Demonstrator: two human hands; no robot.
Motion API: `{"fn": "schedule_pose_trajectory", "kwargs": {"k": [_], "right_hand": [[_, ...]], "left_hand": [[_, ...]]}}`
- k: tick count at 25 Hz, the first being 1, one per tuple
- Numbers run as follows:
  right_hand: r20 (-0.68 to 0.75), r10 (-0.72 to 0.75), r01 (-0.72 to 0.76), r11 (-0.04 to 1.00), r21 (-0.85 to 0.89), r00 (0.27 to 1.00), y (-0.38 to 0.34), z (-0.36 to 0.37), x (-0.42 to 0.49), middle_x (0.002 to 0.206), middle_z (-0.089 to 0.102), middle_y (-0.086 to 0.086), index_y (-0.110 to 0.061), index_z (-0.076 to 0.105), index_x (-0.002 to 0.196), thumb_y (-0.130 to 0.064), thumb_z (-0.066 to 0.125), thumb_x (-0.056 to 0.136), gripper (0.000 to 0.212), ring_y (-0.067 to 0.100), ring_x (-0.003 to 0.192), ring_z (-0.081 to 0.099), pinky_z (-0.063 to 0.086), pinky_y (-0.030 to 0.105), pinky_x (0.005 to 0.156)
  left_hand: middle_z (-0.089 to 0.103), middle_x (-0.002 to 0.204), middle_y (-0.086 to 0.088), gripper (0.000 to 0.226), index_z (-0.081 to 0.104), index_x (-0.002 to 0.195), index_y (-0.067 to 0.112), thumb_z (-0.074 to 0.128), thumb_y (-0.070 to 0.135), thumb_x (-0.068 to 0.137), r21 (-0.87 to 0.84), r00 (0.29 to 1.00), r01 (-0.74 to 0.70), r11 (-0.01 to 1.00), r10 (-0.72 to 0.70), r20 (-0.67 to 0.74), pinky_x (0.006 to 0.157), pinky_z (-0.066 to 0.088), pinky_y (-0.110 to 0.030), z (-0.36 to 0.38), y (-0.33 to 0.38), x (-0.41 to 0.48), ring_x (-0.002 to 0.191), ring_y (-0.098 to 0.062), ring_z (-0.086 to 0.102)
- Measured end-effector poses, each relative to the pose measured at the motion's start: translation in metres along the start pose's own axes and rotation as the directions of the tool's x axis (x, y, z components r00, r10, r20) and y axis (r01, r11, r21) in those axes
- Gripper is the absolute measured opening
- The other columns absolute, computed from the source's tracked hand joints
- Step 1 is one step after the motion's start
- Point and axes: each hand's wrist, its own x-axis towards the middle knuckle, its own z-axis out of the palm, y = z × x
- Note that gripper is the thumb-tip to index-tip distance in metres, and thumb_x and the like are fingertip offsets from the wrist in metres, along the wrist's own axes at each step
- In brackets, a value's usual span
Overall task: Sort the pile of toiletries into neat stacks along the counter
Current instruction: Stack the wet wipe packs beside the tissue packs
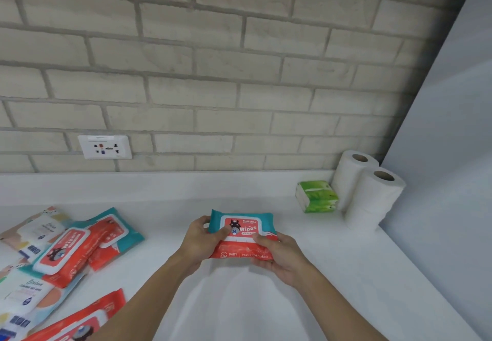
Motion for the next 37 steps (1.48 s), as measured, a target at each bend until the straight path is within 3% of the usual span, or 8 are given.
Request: {"fn": "schedule_pose_trajectory", "kwargs": {"k": [5,14,20,23,27,29,33,37], "right_hand": [[-0.073,-0.052,0.052,0.999,0.001,0.996,-0.021,-0.037,0.026,0.101,0.073,0.014,-0.008,0.061,0.116,-0.010,0.077,0.080,0.039,0.027,0.090,0.072,0.059,0.036,0.067],[-0.179,-0.204,0.166,0.964,-0.207,0.963,-0.053,-0.079,0.080,0.104,0.070,0.009,-0.011,0.059,0.109,-0.012,0.083,0.074,0.043,0.026,0.089,0.071,0.062,0.044,0.069],[-0.182,-0.290,0.205,0.902,-0.379,0.939,-0.066,-0.092,0.106,0.093,0.063,-0.002,-0.017,0.047,0.107,-0.014,0.082,0.075,0.047,0.016,0.080,0.068,0.060,0.032,0.058],[-0.185,-0.344,0.227,0.857,-0.463,0.921,-0.065,-0.095,0.119,0.102,0.065,0.002,-0.016,0.046,0.115,-0.016,0.082,0.075,0.054,0.015,0.083,0.068,0.059,0.027,0.056],[-0.141,-0.420,0.271,0.772,-0.575,0.897,-0.062,-0.098,0.125,0.111,0.059,-0.005,-0.018,0.041,0.126,-0.016,0.078,0.079,0.059,0.009,0.091,0.061,0.047,0.006,0.059],[-0.109,-0.428,0.268,0.723,-0.637,0.897,-0.060,-0.100,0.130,0.110,0.060,-0.005,-0.018,0.045,0.123,-0.016,0.075,0.081,0.052,0.008,0.090,0.060,0.045,0.004,0.059],[-0.014,-0.470,0.267,0.525,-0.808,0.882,-0.050,-0.101,0.139,0.121,0.055,0.000,-0.018,0.053,0.118,-0.021,0.072,0.084,0.039,0.012,0.106,0.055,0.047,0.015,0.085],[0.052,-0.505,0.249,0.331,-0.910,0.861,-0.047,-0.102,0.139,0.135,0.041,0.000,-0.023,0.049,0.122,-0.028,0.064,0.089,0.037,0.014,0.116,0.051,0.051,0.026,0.093]], "left_hand": [[0.066,0.104,-0.006,0.059,0.044,0.133,0.014,0.072,0.028,0.083,0.049,1.000,-0.020,0.999,0.021,-0.017,0.068,0.060,-0.033,0.046,0.018,0.022,0.082,-0.021,0.070],[0.062,0.117,-0.010,0.062,0.043,0.135,0.011,0.073,0.009,0.081,0.124,0.999,0.009,0.992,-0.015,0.048,0.084,0.058,-0.044,0.100,0.040,0.071,0.096,-0.026,0.066],[0.059,0.109,-0.005,0.060,0.041,0.136,0.010,0.071,0.007,0.083,0.165,1.000,0.028,0.986,-0.028,-0.006,0.073,0.058,-0.034,0.124,0.042,0.099,0.095,-0.023,0.064],[0.059,0.113,-0.007,0.059,0.041,0.136,0.011,0.069,0.008,0.084,0.180,0.998,0.040,0.983,-0.032,-0.048,0.078,0.056,-0.036,0.132,0.040,0.111,0.097,-0.024,0.063],[0.060,0.119,-0.010,0.058,0.041,0.136,0.011,0.069,0.007,0.085,0.187,0.996,0.059,0.981,-0.045,-0.076,0.085,0.057,-0.042,0.138,0.034,0.123,0.100,-0.025,0.063],[0.060,0.113,-0.008,0.058,0.042,0.135,0.011,0.069,0.007,0.084,0.183,0.995,0.070,0.981,-0.057,-0.076,0.078,0.059,-0.039,0.141,0.030,0.130,0.096,-0.024,0.064],[0.058,0.107,-0.003,0.059,0.040,0.136,0.012,0.069,0.006,0.084,0.183,0.994,0.080,0.980,-0.063,-0.093,0.057,0.054,-0.023,0.146,0.025,0.138,0.084,-0.016,0.063],[0.057,0.103,0.000,0.060,0.038,0.136,0.014,0.068,0.007,0.085,0.179,0.991,0.077,0.981,-0.055,-0.123,0.063,0.055,-0.026,0.155,0.020,0.142,0.084,-0.016,0.063]]}}
